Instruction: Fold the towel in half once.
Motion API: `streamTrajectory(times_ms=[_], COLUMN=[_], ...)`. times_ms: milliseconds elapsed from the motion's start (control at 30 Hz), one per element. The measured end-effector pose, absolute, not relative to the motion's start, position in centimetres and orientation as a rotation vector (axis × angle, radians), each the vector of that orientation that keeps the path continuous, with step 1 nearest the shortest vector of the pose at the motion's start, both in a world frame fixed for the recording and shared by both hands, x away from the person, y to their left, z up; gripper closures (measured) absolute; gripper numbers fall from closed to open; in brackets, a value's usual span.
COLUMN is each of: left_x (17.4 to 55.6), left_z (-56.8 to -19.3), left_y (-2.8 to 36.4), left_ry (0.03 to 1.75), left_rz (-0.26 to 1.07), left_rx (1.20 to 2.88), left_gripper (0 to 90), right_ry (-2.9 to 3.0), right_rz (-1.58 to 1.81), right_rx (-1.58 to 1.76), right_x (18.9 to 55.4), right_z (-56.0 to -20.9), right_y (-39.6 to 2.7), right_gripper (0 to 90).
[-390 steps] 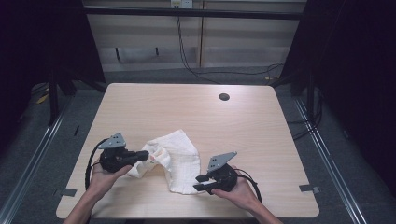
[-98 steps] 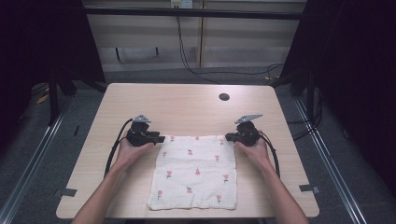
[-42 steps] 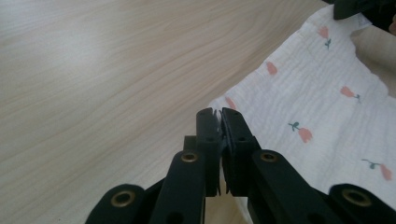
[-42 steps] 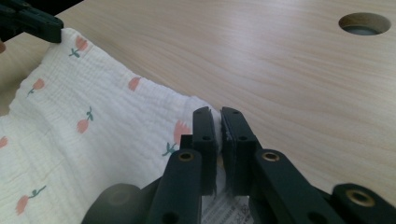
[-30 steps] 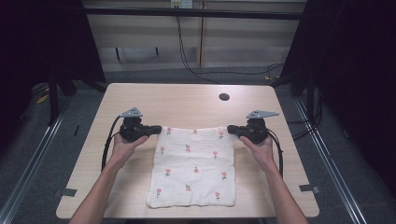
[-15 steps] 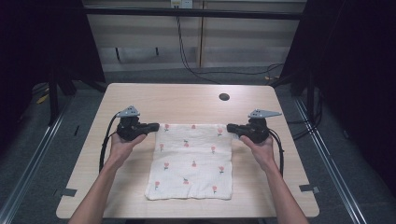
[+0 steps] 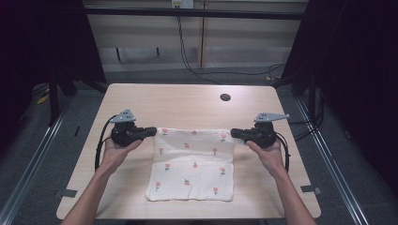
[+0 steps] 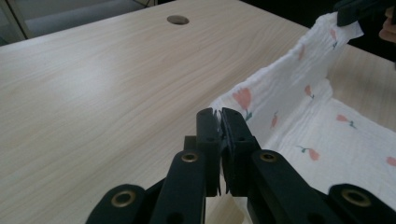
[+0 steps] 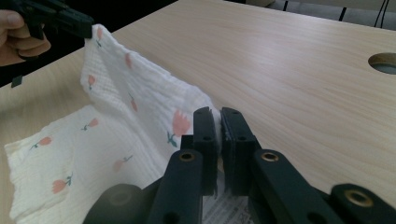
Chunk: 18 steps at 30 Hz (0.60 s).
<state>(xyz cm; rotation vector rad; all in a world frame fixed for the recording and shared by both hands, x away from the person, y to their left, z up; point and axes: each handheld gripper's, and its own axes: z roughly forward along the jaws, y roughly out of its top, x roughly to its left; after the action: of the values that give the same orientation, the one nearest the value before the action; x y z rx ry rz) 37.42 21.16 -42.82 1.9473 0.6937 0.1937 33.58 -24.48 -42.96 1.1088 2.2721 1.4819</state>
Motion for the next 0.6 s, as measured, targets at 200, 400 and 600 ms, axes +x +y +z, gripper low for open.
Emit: streamTrajectory(times_ms=[200,400,600], left_x=[36.2,34.9,32.9], left_z=[-42.5,-42.3,-42.5], left_y=[21.3,21.5,21.5], left_ry=[0.647,0.617,0.557], left_rz=[0.19,0.199,0.192], left_rx=[1.963,1.996,2.034], left_gripper=[87.0,86.9,86.8], right_ry=[2.321,2.349,2.371], right_rz=[1.475,1.473,1.465], right_rx=[1.088,1.054,1.024], right_x=[32.5,31.4,29.4], right_z=[-43.0,-43.2,-43.0], right_y=[-23.9,-23.3,-23.4], right_gripper=[85.2,85.2,85.2])
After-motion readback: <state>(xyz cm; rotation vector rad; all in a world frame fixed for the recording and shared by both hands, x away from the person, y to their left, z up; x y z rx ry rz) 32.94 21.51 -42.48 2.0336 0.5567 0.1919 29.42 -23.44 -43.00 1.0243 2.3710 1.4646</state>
